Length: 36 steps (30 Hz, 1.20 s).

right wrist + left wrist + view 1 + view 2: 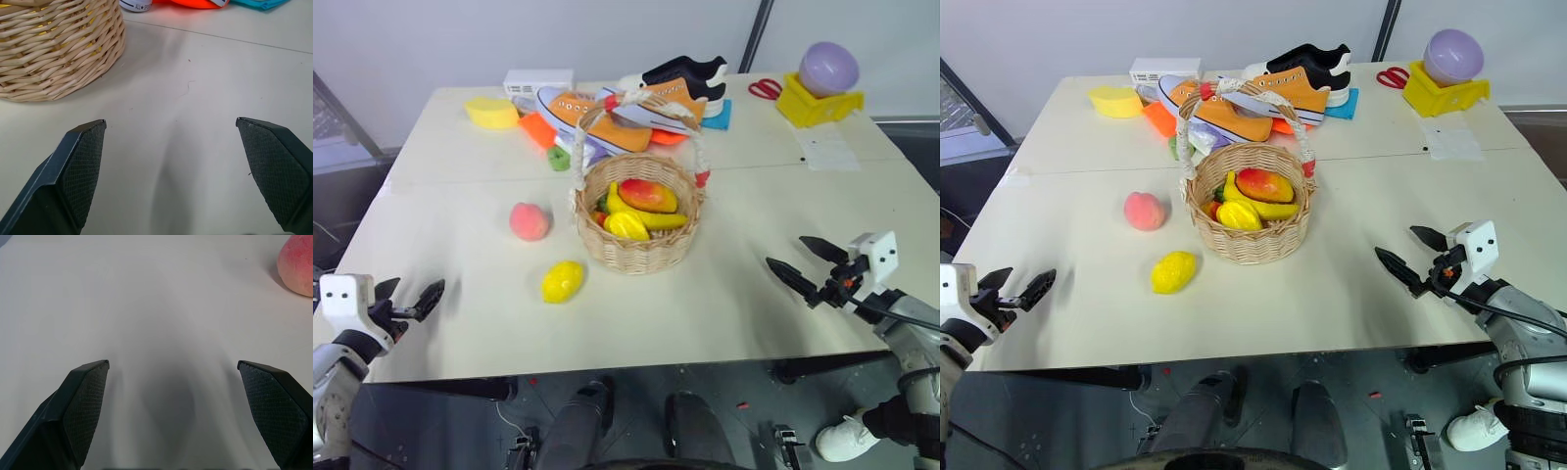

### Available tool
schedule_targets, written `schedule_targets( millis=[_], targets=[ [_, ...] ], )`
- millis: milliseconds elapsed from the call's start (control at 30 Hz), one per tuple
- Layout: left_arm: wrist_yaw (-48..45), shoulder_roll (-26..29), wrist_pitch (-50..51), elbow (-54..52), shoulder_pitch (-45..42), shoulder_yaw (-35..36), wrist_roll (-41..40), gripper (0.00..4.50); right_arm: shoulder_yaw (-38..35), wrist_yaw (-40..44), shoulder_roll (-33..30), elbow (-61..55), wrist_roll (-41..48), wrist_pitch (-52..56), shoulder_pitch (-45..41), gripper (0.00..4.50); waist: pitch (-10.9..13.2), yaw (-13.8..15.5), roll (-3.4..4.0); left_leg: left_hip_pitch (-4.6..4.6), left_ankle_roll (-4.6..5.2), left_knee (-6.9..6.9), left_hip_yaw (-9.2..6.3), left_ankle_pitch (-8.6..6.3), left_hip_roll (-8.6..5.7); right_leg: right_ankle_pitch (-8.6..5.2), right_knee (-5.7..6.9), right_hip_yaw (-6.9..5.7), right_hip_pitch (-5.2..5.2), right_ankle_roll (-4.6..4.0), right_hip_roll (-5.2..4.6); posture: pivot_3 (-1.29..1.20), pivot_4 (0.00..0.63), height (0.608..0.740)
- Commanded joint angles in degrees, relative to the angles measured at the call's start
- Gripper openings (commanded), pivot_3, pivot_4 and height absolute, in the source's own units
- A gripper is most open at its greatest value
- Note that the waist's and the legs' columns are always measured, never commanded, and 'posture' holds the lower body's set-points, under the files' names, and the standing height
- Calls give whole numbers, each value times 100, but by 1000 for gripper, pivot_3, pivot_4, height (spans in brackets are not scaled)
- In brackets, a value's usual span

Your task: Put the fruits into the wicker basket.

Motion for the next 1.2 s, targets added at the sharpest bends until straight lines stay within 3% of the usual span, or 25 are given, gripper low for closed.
schedule_targets(
  millis=[33, 400, 533, 700, 900, 1200],
  targets=[
    [-43, 166, -88, -195, -14, 136, 16, 4500, -77, 8, -19, -267, 94, -28, -20, 4432, 0, 0, 0, 0, 0, 0, 0, 0, 0, 0, 0, 0, 0, 0, 0, 0, 150, 740],
    [-217, 277, 366, -438, -632, -194, -347, 4500, -16, 33, -210, -1151, 399, 418, -64, 4432, 0, 17, 0, -2, 0, 0, 0, 0, 0, 0, 0, -3, -6, 0, -1, 0, 150, 740],
    [-217, 418, 946, -821, -1178, -740, -431, 4500, 38, 200, -557, -2035, 1185, 1322, -51, 4432, 0, 14, -2, -7, 0, 2, 0, 0, 0, 0, 0, -5, -7, 0, -1, 0, 150, 740],
    [4, 509, 1281, -796, -2255, -1871, 136, 4500, 305, 90, -957, -3073, 2178, 2200, -546, 4432, 1, 3, -4, -10, 1, 4, 1, 1, 1, 1, 2, -5, -3, 1, -1, 0, 150, 740],
    [407, 385, 1673, -299, -3421, -2808, 865, 4500, 1098, -175, -816, -3607, 2208, 2366, -1163, 4432, 6, 12, -23, -17, 2, 9, 5, 1, 1, 3, -2, -12, -4, 3, -5, 0, 150, 740],
    [749, 251, 2802, 5, -4109, -2877, 998, 4500, 1459, -244, -724, -3763, 2056, 2280, -1189, 4432, 12, 11, -36, -19, 3, 15, 4, 2, 0, 9, 0, -20, -3, 16, -2, 0, 150, 740]
  ],
)
